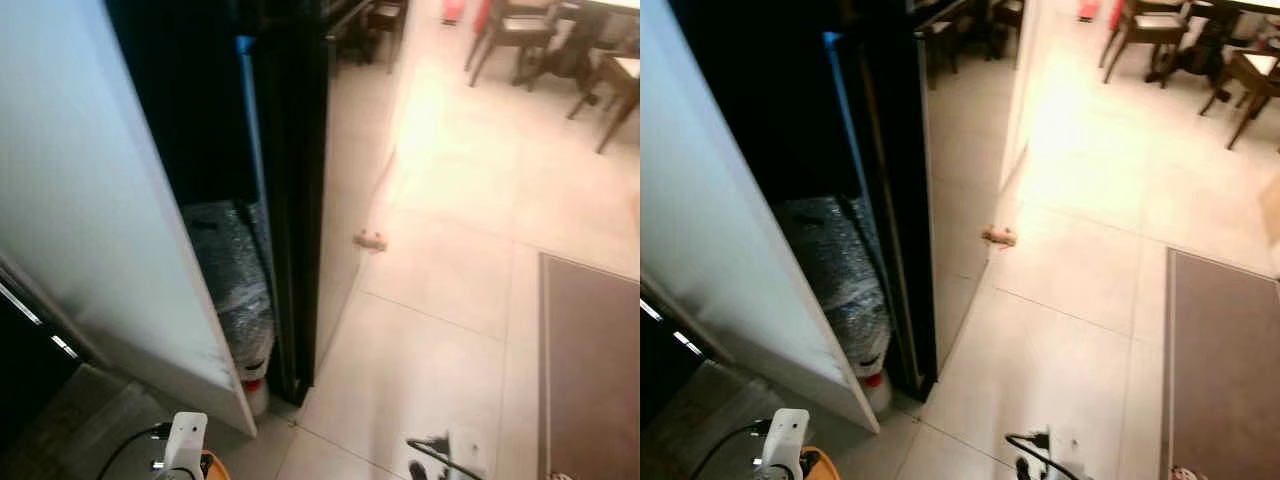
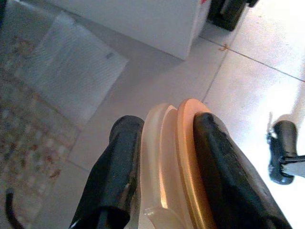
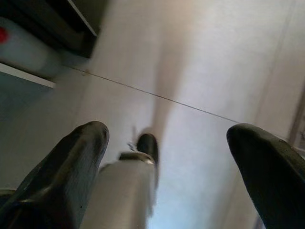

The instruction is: Restocking fridge

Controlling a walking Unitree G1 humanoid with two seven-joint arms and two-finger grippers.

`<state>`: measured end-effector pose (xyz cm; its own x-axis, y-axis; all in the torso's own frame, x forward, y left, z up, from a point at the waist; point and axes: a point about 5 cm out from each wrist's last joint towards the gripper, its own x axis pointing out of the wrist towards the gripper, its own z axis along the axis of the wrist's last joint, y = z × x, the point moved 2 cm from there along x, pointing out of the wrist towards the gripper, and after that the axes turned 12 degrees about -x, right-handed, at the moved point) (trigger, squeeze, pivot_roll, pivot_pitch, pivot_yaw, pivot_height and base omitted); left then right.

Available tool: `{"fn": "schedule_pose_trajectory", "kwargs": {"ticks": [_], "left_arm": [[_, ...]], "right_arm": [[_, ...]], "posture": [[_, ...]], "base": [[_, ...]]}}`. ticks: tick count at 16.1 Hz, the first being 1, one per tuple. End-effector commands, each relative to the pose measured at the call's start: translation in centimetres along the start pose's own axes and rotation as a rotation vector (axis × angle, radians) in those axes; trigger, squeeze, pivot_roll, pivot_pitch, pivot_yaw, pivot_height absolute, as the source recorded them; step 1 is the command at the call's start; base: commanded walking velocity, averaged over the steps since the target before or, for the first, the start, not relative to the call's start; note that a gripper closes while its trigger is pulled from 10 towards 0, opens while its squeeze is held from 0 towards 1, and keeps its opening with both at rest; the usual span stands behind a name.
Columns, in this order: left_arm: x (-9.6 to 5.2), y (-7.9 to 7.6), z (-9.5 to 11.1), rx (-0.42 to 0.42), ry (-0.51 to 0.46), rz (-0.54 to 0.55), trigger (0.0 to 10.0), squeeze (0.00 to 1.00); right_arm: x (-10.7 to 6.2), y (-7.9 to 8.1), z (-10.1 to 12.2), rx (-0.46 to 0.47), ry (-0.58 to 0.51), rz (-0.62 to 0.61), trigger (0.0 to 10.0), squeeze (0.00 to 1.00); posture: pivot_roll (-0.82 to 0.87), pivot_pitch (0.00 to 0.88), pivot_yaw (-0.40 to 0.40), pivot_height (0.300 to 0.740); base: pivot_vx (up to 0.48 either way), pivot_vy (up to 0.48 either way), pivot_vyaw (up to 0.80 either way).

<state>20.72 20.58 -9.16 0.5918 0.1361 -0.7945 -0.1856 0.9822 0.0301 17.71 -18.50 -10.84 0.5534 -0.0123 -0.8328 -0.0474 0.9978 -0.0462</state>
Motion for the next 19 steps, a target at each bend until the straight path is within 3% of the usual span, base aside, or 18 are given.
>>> {"fn": "schedule_pose_trajectory", "kwargs": {"ticks": [1,5,10,15,19], "left_arm": [[-0.22,0.42,-1.65,0.005,0.063,0.014,10.0,0.00],[-0.23,0.45,-1.72,-0.004,0.066,0.017,10.0,0.00],[-0.23,0.39,-1.72,0.001,0.065,0.012,10.0,0.00],[-0.22,0.35,-1.68,0.001,0.065,0.011,10.0,0.00],[-0.22,0.42,-1.67,0.001,0.066,0.013,10.0,0.00]], "right_arm": [[-0.18,-0.16,-0.91,0.015,0.023,-0.007,10.0,0.00],[-0.18,-0.15,-0.86,0.020,0.017,-0.007,10.0,0.00],[-0.20,-0.19,-0.93,0.009,0.019,-0.011,10.0,0.00],[-0.20,-0.21,-0.96,-0.001,0.023,-0.011,10.0,0.00],[-0.20,-0.23,-0.82,0.007,0.008,-0.019,10.0,0.00]], "posture": [[-0.11,0.025,0.006,0.740],[-0.11,0.025,0.006,0.740],[-0.11,0.012,0.006,0.740],[-0.11,0.011,0.006,0.740],[-0.11,0.014,0.006,0.740]], "base": [[0.000,0.000,0.00],[0.000,0.000,0.00],[0.000,0.247,0.00],[0.000,0.248,-0.74],[0.000,0.291,0.00]]}}
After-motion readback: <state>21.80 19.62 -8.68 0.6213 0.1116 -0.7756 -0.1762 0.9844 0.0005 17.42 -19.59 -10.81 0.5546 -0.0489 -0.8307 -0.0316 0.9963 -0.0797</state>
